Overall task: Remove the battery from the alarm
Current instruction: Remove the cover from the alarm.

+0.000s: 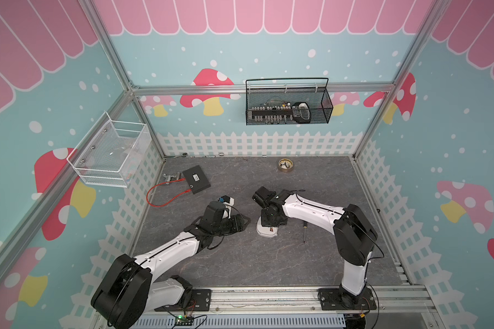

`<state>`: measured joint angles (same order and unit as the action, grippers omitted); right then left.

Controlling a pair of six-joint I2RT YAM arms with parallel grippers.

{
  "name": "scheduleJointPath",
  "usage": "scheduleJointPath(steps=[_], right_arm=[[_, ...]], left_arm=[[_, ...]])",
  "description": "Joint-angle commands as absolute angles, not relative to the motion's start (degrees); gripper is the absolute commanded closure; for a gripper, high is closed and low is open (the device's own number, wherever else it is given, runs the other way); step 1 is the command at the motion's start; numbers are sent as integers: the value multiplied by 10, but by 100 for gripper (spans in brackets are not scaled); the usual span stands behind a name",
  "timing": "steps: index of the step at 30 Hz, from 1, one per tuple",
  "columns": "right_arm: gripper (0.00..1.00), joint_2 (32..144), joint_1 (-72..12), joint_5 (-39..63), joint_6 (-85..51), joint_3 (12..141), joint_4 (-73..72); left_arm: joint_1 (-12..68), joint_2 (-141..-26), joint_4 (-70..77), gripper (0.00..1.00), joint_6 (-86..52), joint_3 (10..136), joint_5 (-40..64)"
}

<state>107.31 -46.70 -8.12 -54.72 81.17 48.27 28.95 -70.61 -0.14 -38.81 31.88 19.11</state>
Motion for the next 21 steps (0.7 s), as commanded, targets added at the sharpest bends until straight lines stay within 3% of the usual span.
scheduleJointPath(steps=[1,8,15,21], right_arm=[[100,1025,-465,-102,-554,820,516],[100,977,-450,-123,-553,798,538],[100,939,-361,-82,-522,668,431],[100,972,-318,-42,-484,658,359]], left_arm=[[287,-697,9,35,-388,314,194],[284,-702,9,35,-387,314,192],[282,-703,5,35,-388,316,185],[281,-710,2,35,-388,322,180]])
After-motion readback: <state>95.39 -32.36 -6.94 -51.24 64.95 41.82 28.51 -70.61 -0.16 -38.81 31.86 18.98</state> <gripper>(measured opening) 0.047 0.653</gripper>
